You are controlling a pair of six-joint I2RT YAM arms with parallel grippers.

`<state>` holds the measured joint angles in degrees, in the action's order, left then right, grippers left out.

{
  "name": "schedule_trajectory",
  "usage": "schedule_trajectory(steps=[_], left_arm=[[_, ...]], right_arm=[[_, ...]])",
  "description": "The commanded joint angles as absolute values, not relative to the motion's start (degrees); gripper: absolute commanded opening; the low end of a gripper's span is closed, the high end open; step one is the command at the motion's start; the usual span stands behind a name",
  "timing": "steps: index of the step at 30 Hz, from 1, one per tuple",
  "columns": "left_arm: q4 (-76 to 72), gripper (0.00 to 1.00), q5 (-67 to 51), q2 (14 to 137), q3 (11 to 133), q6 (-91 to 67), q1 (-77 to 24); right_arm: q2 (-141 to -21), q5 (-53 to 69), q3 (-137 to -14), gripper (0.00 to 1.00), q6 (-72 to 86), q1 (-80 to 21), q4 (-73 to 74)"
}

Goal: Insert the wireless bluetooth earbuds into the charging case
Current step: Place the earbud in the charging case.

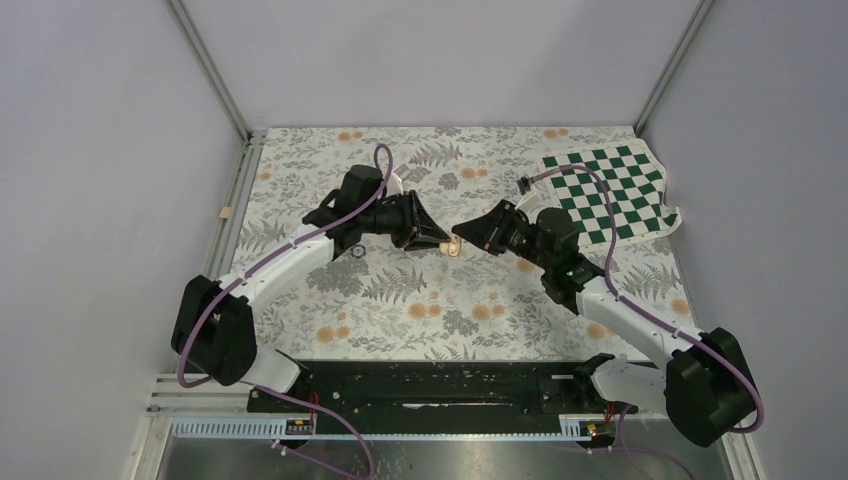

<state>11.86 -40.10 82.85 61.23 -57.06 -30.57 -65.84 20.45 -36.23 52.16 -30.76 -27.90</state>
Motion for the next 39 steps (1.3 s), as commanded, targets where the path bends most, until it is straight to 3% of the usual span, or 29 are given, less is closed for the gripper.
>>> schedule_trajectory(steps=[1, 39], left_arm=[[6.84, 0.16, -42.08, 80.32, 60.09, -58.74, -29.98], [0.36, 0.16, -44.41, 81.0, 57.75, -64.31, -29.71]], right_arm=[[-66.38, 19.48, -34.72, 0.12, 51.02, -31.22, -33.56], [-63.5, 11.31, -27.63, 0.1, 55.55, -31.29, -45.5]])
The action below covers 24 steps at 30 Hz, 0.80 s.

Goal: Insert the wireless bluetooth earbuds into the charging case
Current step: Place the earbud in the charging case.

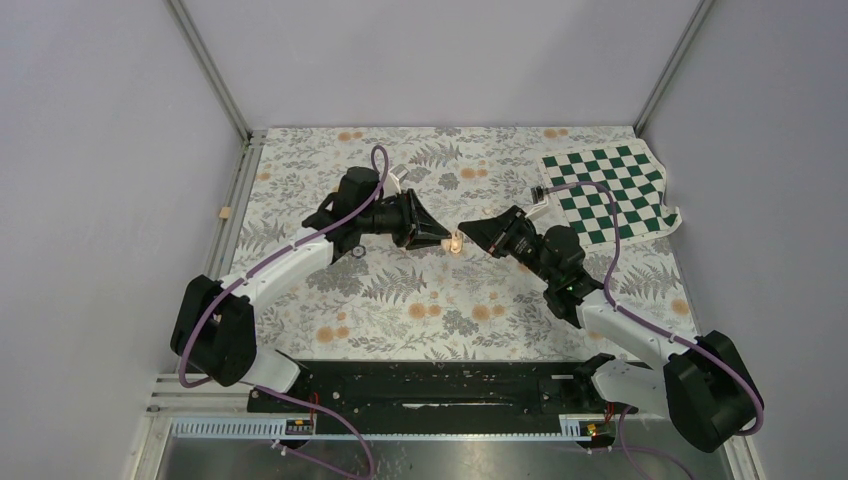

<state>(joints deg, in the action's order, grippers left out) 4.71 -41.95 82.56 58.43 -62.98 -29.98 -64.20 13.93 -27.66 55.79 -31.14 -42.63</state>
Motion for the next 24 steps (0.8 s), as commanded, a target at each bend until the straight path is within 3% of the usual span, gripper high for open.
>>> schedule_trajectory(steps=[1, 19, 24], left_arm=[[0.27, 0.16, -44.5, 80.94, 57.68, -64.35, -29.64], [1.2, 0.16, -42.71, 80.3, 57.33, -63.84, -29.66], [2.66, 0.17, -37.57, 77.67, 55.91, -66.24, -29.6]], right_arm=[[-63.4, 11.2, -27.52, 0.1, 55.71, -31.25, -45.65], [-62.87, 11.92, -27.46, 0.1, 57.02, -31.29, -46.31], [-57.21, 3.53, -28.33, 0.1, 57.93, -31.87, -36.97]])
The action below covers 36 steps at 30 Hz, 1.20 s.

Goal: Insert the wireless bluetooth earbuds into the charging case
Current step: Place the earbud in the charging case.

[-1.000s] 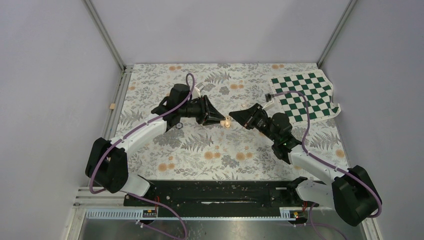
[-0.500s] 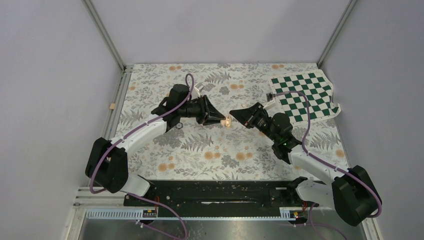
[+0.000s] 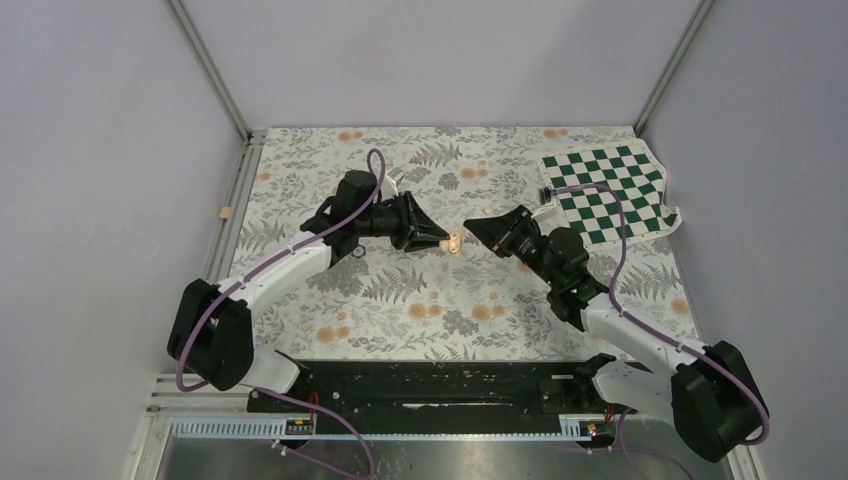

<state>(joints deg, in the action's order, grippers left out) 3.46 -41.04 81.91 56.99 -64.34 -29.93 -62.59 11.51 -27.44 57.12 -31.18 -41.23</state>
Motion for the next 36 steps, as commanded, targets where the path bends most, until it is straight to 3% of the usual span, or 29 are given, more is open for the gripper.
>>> schedule_trajectory(steps=[1, 6, 20, 36], left_arm=[[2.45, 0.17, -37.15, 77.45, 55.64, -67.1, -29.69], [0.52, 0.17, -35.67, 76.93, 54.32, -69.72, -29.7], [1.28, 0.17, -36.32, 77.43, 55.19, -68.81, -29.7], [1.23, 0.16, -36.73, 77.57, 55.71, -69.06, -29.62]], right_arm=[[-56.04, 1.76, -28.25, 0.1, 58.06, -32.0, -35.92], [-52.97, -4.19, -28.13, 0.1, 59.88, -32.58, -33.24], [-59.96, 8.75, -29.13, 0.09, 59.25, -35.26, -44.47], [-60.26, 8.84, -28.51, 0.09, 56.5, -38.2, -42.57]])
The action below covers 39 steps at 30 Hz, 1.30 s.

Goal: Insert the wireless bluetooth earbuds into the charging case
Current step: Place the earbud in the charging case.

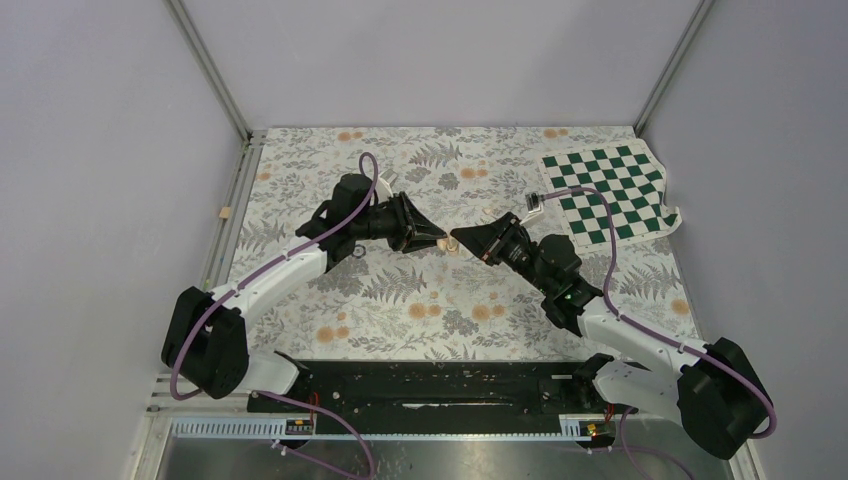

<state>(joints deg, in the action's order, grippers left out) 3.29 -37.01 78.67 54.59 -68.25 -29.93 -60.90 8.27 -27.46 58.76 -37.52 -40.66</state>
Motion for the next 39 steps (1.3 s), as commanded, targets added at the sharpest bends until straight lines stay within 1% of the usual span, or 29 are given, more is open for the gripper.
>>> schedule_trajectory(steps=[1, 19, 24, 27, 39], left_arm=[[1.3, 0.16, -36.8, 77.53, 55.72, -69.08, -29.56], [-1.86, 0.16, -39.63, 77.81, 55.15, -71.14, -29.25], [-0.97, 0.17, -39.27, 77.66, 55.46, -70.46, -29.17], [-0.97, 0.16, -39.36, 77.68, 55.38, -70.48, -29.09], [-4.92, 0.16, -41.27, 78.21, 53.76, -73.08, -28.57]], right_arm=[[-60.34, 9.07, -28.47, 0.09, 56.36, -38.17, -42.42], [-62.61, 8.98, -26.78, 0.09, 54.49, -38.3, -43.0], [-62.41, 9.12, -26.76, 0.11, 53.91, -38.31, -42.82], [-62.26, 9.21, -26.63, 0.1, 53.83, -38.21, -42.98], [-60.82, 7.96, -24.45, 0.09, 55.24, -38.24, -44.18]])
